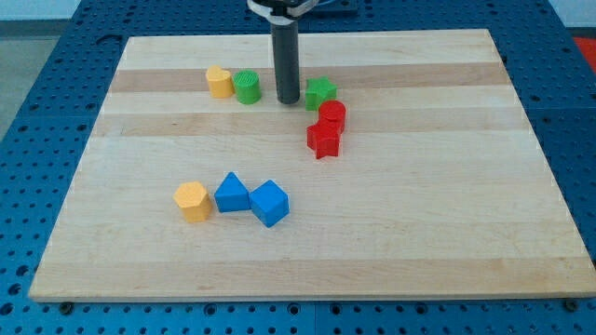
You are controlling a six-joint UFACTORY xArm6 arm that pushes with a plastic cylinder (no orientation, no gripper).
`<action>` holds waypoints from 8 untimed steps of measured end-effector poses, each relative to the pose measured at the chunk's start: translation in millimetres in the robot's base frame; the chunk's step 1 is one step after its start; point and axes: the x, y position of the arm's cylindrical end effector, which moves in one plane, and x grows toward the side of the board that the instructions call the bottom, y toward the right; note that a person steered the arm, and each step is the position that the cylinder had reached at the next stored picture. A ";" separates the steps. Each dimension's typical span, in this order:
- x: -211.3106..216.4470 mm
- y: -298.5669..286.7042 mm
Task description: Move green circle above the green star
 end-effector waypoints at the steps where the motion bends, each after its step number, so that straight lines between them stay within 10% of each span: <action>1: 13.9 -19.1; 4: -6.7 -105.5; 8: -58.2 -16.4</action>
